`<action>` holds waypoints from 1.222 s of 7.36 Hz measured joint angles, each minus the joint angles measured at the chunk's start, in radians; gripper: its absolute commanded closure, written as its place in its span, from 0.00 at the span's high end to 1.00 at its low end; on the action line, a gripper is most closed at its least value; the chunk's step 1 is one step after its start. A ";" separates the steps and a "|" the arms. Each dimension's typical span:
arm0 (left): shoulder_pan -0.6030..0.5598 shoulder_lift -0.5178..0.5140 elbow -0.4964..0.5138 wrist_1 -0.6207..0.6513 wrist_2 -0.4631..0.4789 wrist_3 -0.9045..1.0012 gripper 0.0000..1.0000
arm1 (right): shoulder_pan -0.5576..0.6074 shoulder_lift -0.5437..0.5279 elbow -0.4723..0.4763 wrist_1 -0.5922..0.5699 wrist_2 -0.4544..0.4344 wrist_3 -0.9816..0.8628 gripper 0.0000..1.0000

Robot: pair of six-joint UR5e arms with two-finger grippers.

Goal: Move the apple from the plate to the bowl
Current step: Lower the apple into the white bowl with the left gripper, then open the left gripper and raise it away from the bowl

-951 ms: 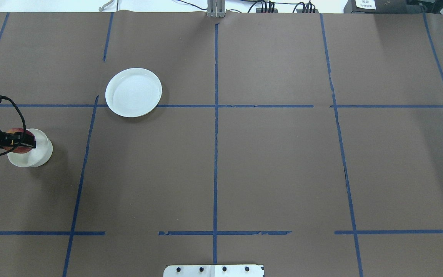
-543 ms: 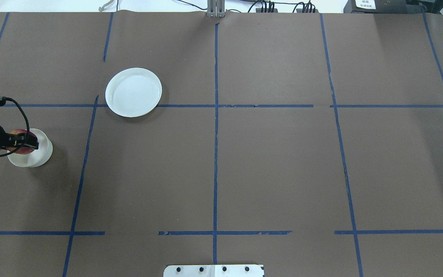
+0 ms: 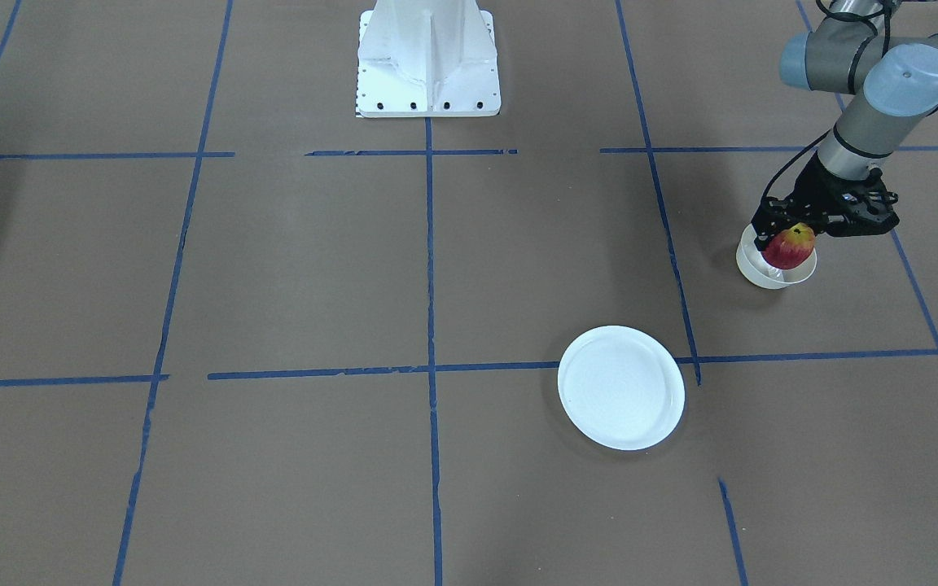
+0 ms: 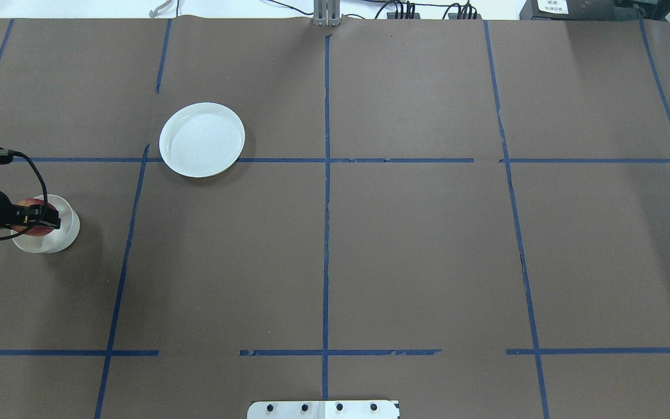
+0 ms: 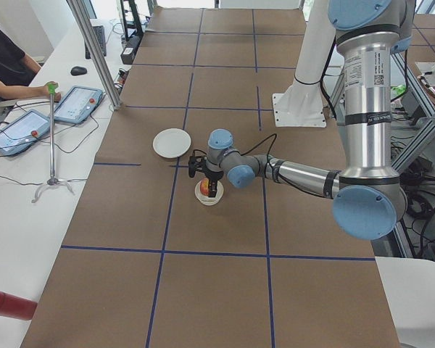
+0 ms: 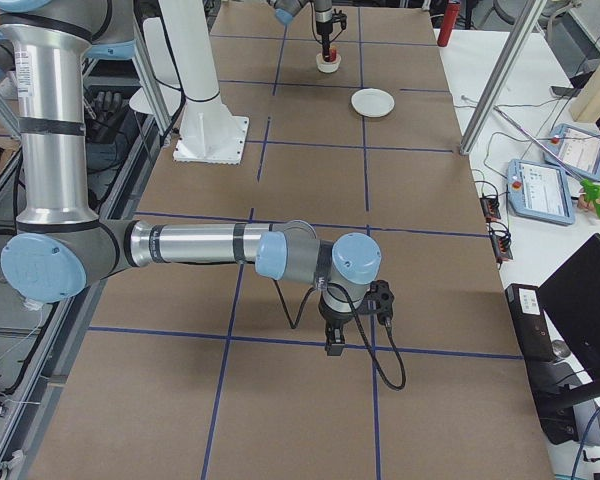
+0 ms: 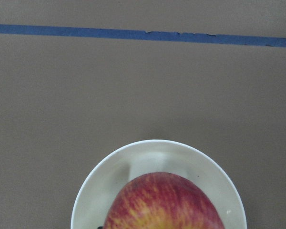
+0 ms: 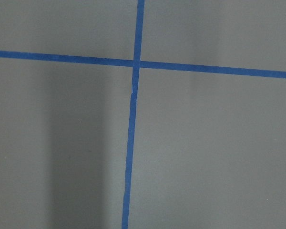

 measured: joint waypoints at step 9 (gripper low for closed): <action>-0.375 -0.204 -0.105 0.468 -0.110 0.686 1.00 | 0.000 0.000 0.000 0.000 0.000 0.000 1.00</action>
